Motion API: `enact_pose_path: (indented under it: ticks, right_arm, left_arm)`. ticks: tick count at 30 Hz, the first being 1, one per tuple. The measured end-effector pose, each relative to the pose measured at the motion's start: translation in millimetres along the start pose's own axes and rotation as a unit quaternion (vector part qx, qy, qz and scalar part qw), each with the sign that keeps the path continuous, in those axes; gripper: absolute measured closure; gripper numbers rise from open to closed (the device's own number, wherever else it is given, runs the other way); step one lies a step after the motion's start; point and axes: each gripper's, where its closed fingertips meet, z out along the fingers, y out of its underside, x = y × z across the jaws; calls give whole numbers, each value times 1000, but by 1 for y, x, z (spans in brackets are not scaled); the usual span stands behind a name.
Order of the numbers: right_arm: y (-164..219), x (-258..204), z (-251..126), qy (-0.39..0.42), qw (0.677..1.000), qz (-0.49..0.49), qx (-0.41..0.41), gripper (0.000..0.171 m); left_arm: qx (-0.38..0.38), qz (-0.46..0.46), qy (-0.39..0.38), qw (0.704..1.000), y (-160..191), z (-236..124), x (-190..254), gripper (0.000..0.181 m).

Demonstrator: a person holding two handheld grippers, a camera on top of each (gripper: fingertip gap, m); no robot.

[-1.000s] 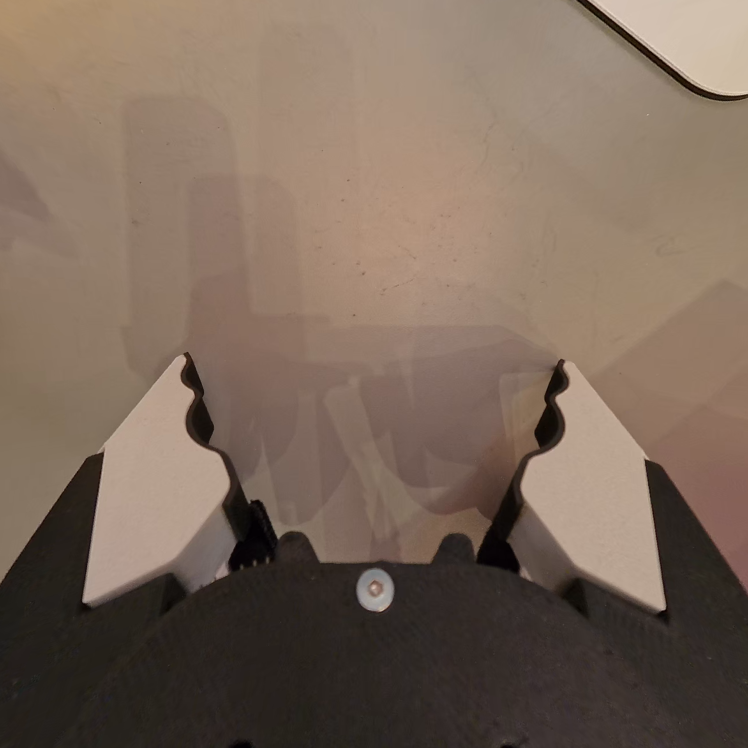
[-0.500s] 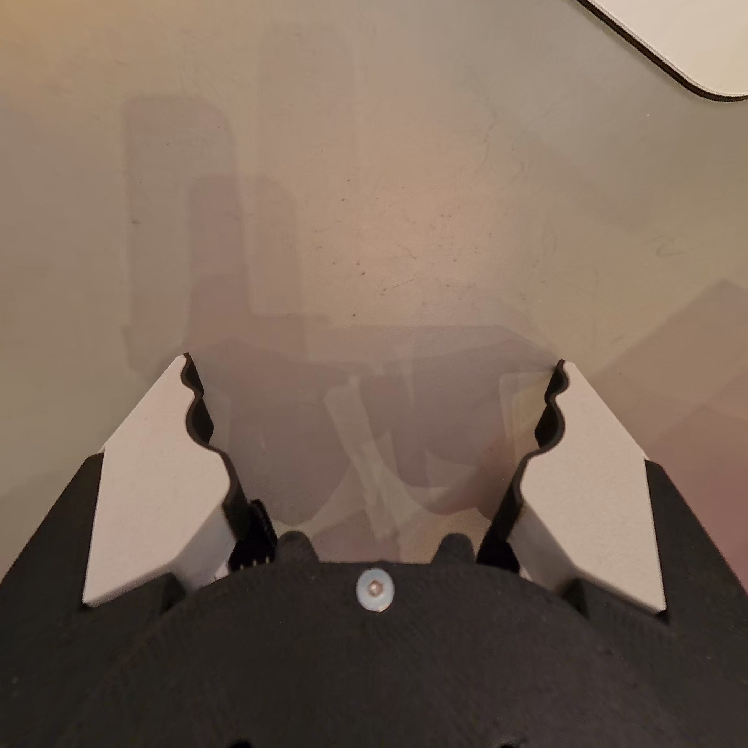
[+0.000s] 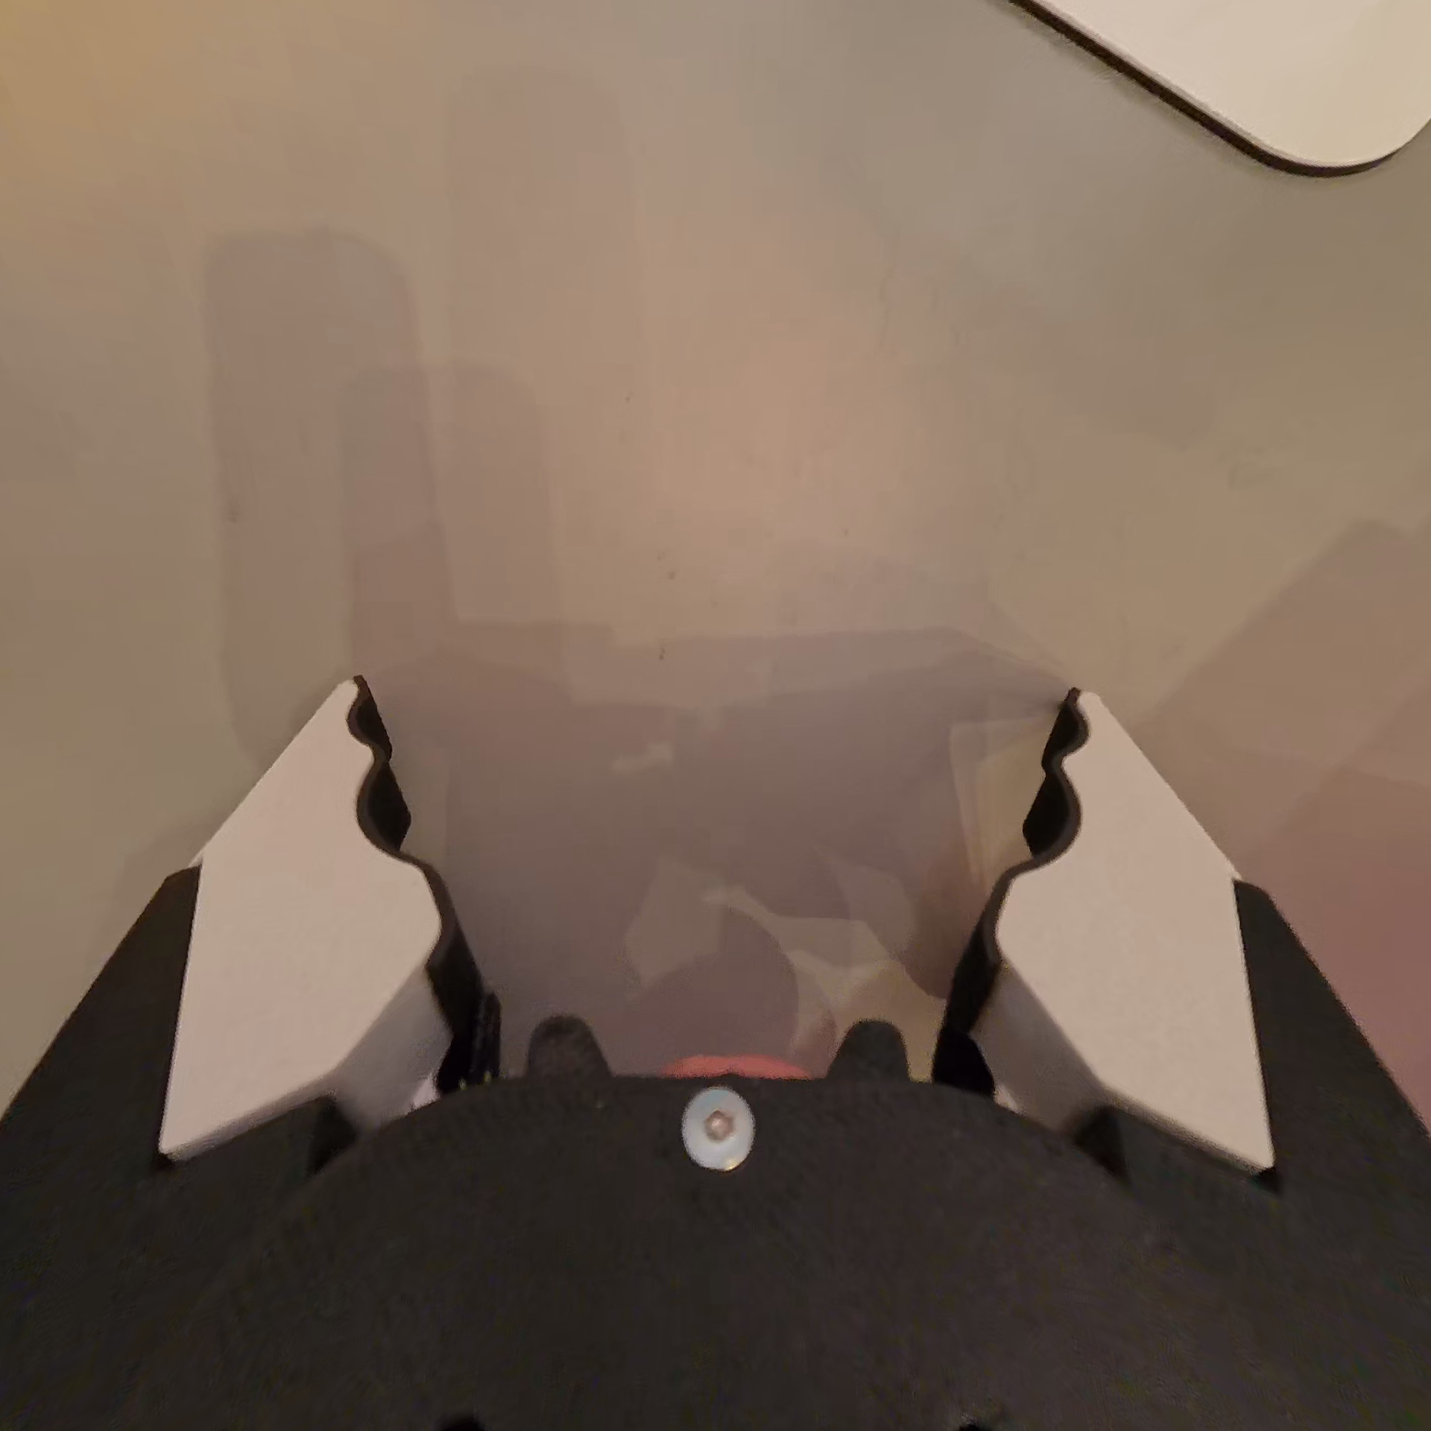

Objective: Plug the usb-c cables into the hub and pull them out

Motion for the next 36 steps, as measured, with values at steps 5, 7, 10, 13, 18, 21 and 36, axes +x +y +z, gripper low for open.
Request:
enact_pose_path:
  ticks: [5,7,10,13,18,21,36]
  right_arm:
    - [1,0,2,-2,1000,-14,-17,12]
    - [-2,3,4,6,1000,1,-20,12]
    - [-17,5,10,8,998,59,5,11]
    - [-37,11,10,-22,990,127,50,17]
    - [-63,25,5,-64,960,241,131,35]
    - [-90,4,-15,-159,913,297,231,44]
    - [-161,-285,-232,-557,732,-52,389,65]
  left_arm:
    - [12,35,-60,998,-21,-17,-31,108]
    - [11,38,-85,996,-28,-25,-43,108]
    - [28,47,-77,996,-51,-30,-35,108]
    - [29,69,-80,994,-66,-29,-31,107]
    - [41,63,-63,995,-89,-20,-22,105]
    - [38,74,-53,995,-96,-15,-14,106]
    - [7,-63,133,989,-47,25,50,125]
